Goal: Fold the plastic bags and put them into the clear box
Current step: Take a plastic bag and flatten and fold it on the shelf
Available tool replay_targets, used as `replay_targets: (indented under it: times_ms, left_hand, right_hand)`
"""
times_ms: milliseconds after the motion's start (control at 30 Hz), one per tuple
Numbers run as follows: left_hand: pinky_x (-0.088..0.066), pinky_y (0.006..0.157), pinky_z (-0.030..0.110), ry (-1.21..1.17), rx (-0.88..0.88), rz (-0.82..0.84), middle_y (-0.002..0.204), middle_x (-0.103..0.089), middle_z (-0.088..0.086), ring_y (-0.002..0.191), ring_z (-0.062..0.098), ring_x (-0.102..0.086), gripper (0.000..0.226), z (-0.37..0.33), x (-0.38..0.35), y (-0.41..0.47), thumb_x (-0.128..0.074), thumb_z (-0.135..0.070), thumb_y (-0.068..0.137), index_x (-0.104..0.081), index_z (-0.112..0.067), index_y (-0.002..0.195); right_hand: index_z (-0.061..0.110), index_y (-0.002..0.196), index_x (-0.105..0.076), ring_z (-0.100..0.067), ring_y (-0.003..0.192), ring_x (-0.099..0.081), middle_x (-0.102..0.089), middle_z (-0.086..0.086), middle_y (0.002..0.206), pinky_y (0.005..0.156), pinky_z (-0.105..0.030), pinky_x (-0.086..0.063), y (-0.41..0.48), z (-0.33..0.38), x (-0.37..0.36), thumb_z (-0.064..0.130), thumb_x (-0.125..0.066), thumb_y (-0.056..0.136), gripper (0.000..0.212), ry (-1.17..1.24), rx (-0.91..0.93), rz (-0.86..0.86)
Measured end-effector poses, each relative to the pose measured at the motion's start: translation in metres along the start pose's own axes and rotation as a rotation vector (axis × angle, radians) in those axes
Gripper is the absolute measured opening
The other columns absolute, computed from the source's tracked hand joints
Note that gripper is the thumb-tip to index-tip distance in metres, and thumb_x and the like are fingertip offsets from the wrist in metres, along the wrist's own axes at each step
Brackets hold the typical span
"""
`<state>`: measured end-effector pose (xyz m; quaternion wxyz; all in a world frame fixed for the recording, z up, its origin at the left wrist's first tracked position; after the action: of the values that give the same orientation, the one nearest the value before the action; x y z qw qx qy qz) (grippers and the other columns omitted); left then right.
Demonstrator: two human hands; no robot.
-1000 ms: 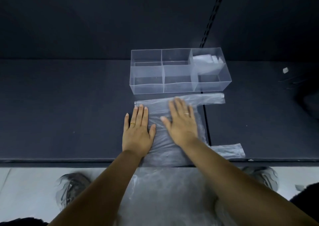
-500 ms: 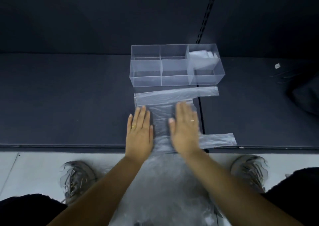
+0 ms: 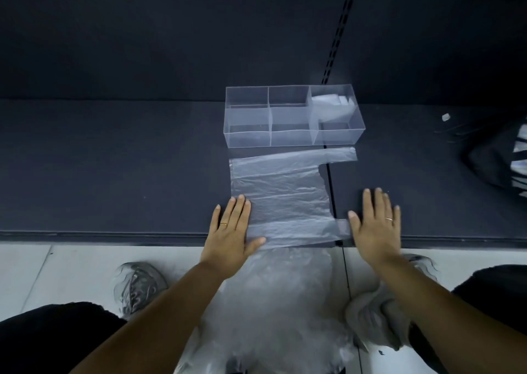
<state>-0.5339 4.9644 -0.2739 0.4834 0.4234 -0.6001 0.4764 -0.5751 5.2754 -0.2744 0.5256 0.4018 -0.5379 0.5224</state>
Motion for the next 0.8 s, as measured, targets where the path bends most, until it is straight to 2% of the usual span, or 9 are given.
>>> replay_targets:
  times_ms: [100, 200, 267, 333, 433, 533, 600, 667, 800]
  left_hand:
    - [-0.020, 0.113, 0.051, 0.107, -0.227, -0.088, 0.152, -0.035, 0.009, 0.140, 0.027, -0.034, 0.090, -0.003, 0.003, -0.024, -0.050, -0.070, 0.079, -0.039, -0.008, 0.144]
    - [-0.041, 0.104, 0.050, 0.129, -0.240, -0.160, 0.136, -0.056, 0.004, 0.124, 0.023, -0.055, 0.079, -0.002, 0.004, -0.037, -0.087, -0.036, 0.060, -0.059, -0.013, 0.130]
    - [-0.046, 0.097, 0.049, 0.098, -0.212, -0.271, 0.121, -0.067, 0.002, 0.111, 0.021, -0.064, 0.061, 0.000, 0.012, -0.037, -0.090, -0.015, 0.057, -0.070, -0.015, 0.115]
    - [-0.050, 0.093, 0.049, 0.056, -0.238, -0.346, 0.106, -0.073, 0.000, 0.103, 0.021, -0.068, 0.044, -0.002, 0.026, -0.033, -0.090, -0.010, 0.057, -0.076, -0.017, 0.099]
    - [-0.050, 0.093, 0.045, -0.064, -0.265, -0.357, 0.093, -0.075, -0.002, 0.100, 0.021, -0.069, 0.020, -0.001, 0.049, -0.026, -0.087, -0.014, 0.067, -0.078, -0.018, 0.084]
    - [-0.043, 0.098, 0.028, -0.387, -0.148, -0.108, 0.099, -0.074, 0.002, 0.107, 0.020, -0.065, 0.014, 0.018, 0.067, -0.017, -0.065, -0.021, 0.091, -0.077, -0.013, 0.092]
    - [-0.048, 0.082, 0.018, -0.599, 0.017, 0.076, 0.092, -0.074, -0.002, 0.087, 0.003, -0.067, 0.020, 0.036, 0.078, -0.012, -0.063, -0.029, 0.092, -0.076, -0.014, 0.089]
    - [-0.041, 0.066, 0.000, -0.766, 0.157, 0.183, 0.088, -0.072, -0.010, 0.070, -0.019, -0.059, 0.015, 0.054, 0.086, -0.007, -0.070, -0.030, 0.086, -0.077, -0.017, 0.089]
    - [-0.041, 0.072, 0.009, -0.913, 0.344, 0.263, 0.086, -0.068, -0.017, 0.080, -0.012, -0.058, 0.008, 0.088, 0.087, 0.001, -0.074, -0.033, 0.081, -0.074, -0.026, 0.085]
  right_hand:
    - [0.003, 0.147, -0.032, -0.036, 0.144, -0.021, -0.025, -0.019, 0.155, 0.119, -0.050, -0.011, -0.015, 0.010, 0.017, 0.055, -0.024, 0.095, 0.074, 0.154, 0.083, -0.126]
    - [0.006, 0.142, -0.042, -0.037, 0.138, -0.031, -0.032, -0.014, 0.153, 0.116, -0.051, -0.021, -0.039, 0.059, 0.013, 0.051, -0.057, 0.088, 0.072, 0.329, 0.306, -0.069]
    - [0.013, 0.145, -0.037, -0.031, 0.140, -0.028, -0.028, -0.007, 0.155, 0.118, -0.048, -0.017, -0.055, 0.094, 0.003, 0.055, -0.063, 0.082, 0.080, 0.312, 0.467, 0.050]
    - [0.020, 0.148, -0.031, -0.023, 0.143, -0.023, -0.023, -0.001, 0.157, 0.118, -0.036, -0.005, -0.065, 0.118, -0.005, 0.055, -0.062, 0.081, 0.082, 0.233, 0.572, 0.110]
    - [0.019, 0.140, -0.044, -0.020, 0.136, -0.034, -0.037, 0.001, 0.149, 0.114, -0.030, -0.012, -0.063, 0.132, -0.002, 0.036, -0.063, 0.085, 0.061, 0.255, 0.566, 0.087]
    - [0.012, 0.106, -0.070, -0.026, 0.107, -0.060, -0.067, -0.004, 0.112, 0.095, -0.032, -0.039, -0.052, 0.126, 0.016, 0.018, -0.061, 0.089, 0.020, 0.359, 0.490, 0.051]
    - [0.009, 0.096, -0.071, -0.027, 0.091, -0.065, -0.072, -0.008, 0.094, 0.081, -0.033, -0.048, -0.042, 0.109, 0.028, 0.015, -0.061, 0.091, 0.013, 0.451, 0.368, 0.110]
    - [0.009, 0.088, -0.070, -0.023, 0.082, -0.063, -0.071, -0.007, 0.086, 0.073, -0.028, -0.047, -0.031, 0.087, 0.040, 0.015, -0.062, 0.091, 0.010, 0.551, 0.264, 0.219]
    - [0.007, 0.076, -0.072, -0.020, 0.073, -0.066, -0.073, -0.006, 0.078, 0.070, -0.022, -0.046, -0.007, 0.044, 0.061, 0.010, -0.063, 0.089, 0.016, 0.721, 0.162, 0.376]
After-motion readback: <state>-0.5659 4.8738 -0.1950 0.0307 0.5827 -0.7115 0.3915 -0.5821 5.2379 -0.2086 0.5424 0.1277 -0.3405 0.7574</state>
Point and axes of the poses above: each hand's wrist, its own y-axis towards the middle knuckle, its own x-axis out of the back of the hand, z = x × y, the point moved 4 cm from there along y, towards the middle knuckle
